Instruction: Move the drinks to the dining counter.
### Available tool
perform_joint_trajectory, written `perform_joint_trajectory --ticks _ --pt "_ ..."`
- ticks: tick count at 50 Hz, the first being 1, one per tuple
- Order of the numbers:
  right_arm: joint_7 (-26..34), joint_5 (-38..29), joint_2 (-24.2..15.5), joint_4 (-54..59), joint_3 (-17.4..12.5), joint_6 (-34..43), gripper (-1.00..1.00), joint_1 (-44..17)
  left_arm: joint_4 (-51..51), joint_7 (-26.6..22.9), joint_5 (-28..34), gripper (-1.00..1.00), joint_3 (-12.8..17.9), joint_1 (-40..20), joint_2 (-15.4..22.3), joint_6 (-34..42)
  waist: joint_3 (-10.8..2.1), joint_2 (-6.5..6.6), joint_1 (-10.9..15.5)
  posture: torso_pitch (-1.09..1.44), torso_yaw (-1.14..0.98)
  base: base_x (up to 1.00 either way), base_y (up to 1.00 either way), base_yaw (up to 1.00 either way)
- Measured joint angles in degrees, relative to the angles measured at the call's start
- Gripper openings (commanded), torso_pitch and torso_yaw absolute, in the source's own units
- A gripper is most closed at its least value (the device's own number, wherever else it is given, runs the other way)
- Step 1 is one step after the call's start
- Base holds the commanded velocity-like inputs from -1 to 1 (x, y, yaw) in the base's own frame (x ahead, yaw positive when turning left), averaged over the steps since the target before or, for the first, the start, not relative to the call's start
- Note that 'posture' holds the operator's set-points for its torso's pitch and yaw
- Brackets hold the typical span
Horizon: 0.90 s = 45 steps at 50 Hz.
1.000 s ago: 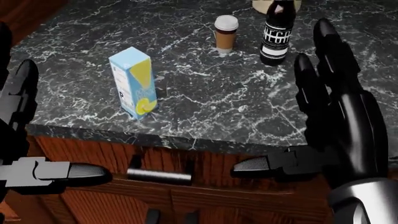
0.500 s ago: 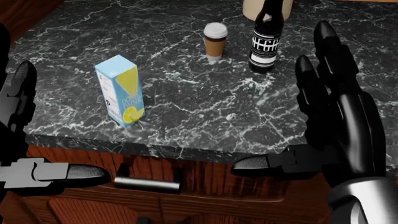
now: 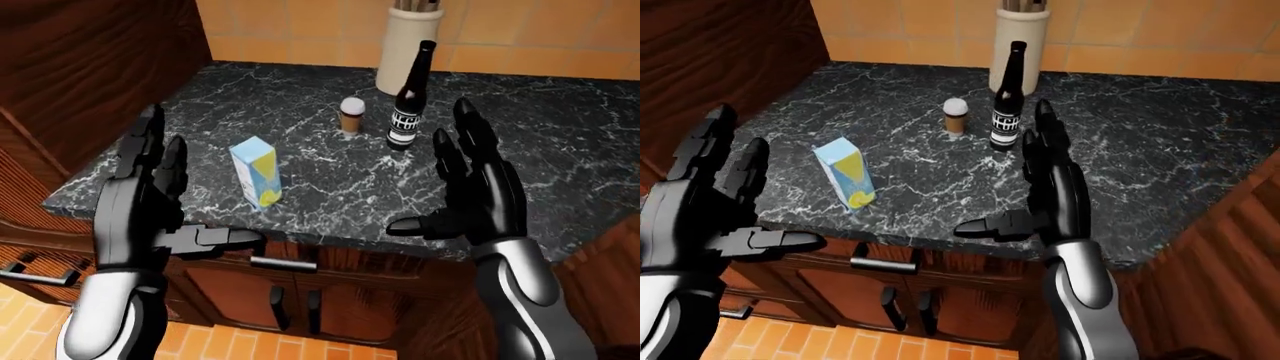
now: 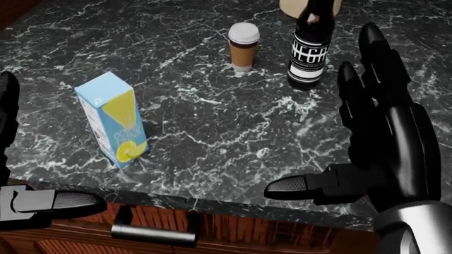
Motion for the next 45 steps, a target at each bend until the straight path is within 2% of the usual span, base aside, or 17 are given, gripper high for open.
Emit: perform_joint_trajectory --ticks 5,11,18,27,35,45 --pt "-0.5 0.4 -0.2 -1.3 -0.6 0.1 1.0 -0.5 -0.4 0.0 -1.0 1.0 0.1 0.1 0.3 -0.5 -0.39 -0.07 0.3 0.0 0.0 0.0 0.0 0.0" --pt "-1.6 1.2 -0.8 -1.0 -1.7 2.3 1.0 -2.3 -0.1 0.3 -1.5 1.0 0.1 0.1 0.6 -0.3 -0.06 0.06 0.4 0.0 0.0 0.0 0.0 0.0" --pt "-4.8 1.1 -3.7 3.3 -3.1 5.7 1.0 -10.8 -1.1 0.7 -2.2 1.0 0.3 -0.8 1.0 0.9 -0.02 0.21 0.3 0.0 0.0 0.0 0.0 0.0" --pt "-7.8 0.9 -8.7 25.7 -4.7 2.9 1.0 -24.9 1.0 0.3 -1.5 1.0 -0.7 0.5 0.8 -1.4 0.12 0.46 0.3 0.0 0.0 0.0 0.0 0.0" --pt "-7.9 -1.1 -9.9 43.5 -2.0 -3.9 1.0 -33.4 1.8 -0.3 0.0 1.0 -1.6 0.5 0.4 -2.3 0.09 0.44 0.3 0.0 0.0 0.0 0.0 0.0" --pt "-8.0 -3.9 -11.3 59.6 -1.6 -10.4 1.0 -42.3 2.9 -1.0 1.1 1.0 -1.9 0.7 0.1 -3.3 -0.25 0.25 0.6 0.0 0.0 0.0 0.0 0.0"
